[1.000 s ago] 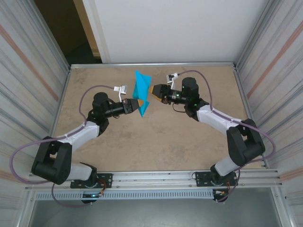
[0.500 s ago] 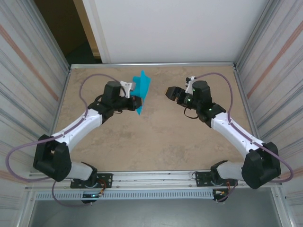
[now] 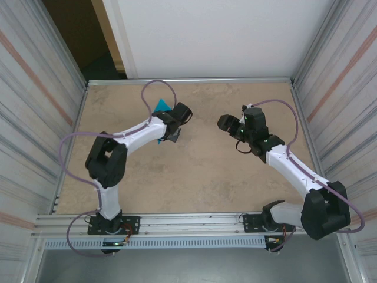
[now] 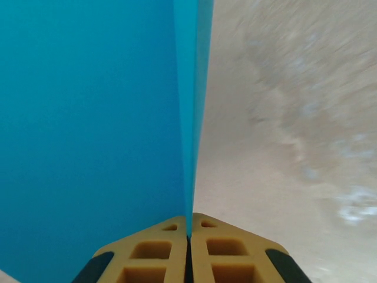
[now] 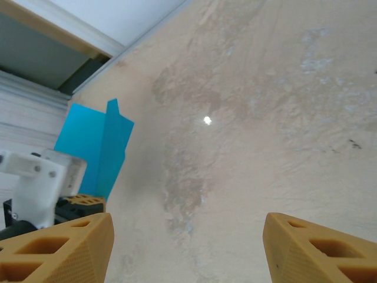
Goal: Fold a paper plane with a square sheet of paper (pick it up from the middle)
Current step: Turn over the paper at the center of the table.
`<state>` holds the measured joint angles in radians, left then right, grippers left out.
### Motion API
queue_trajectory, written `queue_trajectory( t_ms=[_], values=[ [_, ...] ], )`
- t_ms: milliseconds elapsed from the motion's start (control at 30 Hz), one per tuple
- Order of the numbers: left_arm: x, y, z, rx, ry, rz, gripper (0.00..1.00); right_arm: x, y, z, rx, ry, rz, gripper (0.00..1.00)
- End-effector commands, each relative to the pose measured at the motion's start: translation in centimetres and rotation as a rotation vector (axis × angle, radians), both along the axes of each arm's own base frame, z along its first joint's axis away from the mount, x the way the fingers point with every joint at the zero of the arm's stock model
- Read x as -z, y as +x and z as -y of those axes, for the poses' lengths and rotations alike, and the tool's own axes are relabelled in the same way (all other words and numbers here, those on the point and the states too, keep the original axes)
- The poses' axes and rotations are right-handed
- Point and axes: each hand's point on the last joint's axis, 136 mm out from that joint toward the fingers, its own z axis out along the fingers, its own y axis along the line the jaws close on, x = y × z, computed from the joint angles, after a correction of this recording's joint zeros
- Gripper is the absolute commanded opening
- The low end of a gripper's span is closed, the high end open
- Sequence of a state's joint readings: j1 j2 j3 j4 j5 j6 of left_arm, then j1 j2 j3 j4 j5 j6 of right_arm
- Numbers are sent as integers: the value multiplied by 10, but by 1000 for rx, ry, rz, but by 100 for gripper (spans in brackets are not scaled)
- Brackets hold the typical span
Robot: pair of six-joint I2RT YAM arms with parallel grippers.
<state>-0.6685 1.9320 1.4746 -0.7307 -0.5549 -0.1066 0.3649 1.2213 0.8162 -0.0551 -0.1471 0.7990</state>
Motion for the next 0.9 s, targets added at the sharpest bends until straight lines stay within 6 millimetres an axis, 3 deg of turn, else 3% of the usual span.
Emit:
queue_trajectory(
  t_ms=[0,300,433,633,733,867],
  values=[
    [-6,5,-23,-16,246,29,10,-2,-2,14,39,-15,16,67],
    [40,4,-4,28,319,-29,11,6,-2,21,52,4,-20,66],
    [52,-2,4,31,283,-58,17,9,-2,20,52,8,-29,66],
    [50,-19,30,42,133,-100,30,14,-1,18,46,17,-48,65],
    [55,-28,40,38,56,-127,32,15,-1,18,51,25,-54,65],
    [46,-39,48,26,-47,-148,34,16,-6,20,61,36,-61,65]
  ],
)
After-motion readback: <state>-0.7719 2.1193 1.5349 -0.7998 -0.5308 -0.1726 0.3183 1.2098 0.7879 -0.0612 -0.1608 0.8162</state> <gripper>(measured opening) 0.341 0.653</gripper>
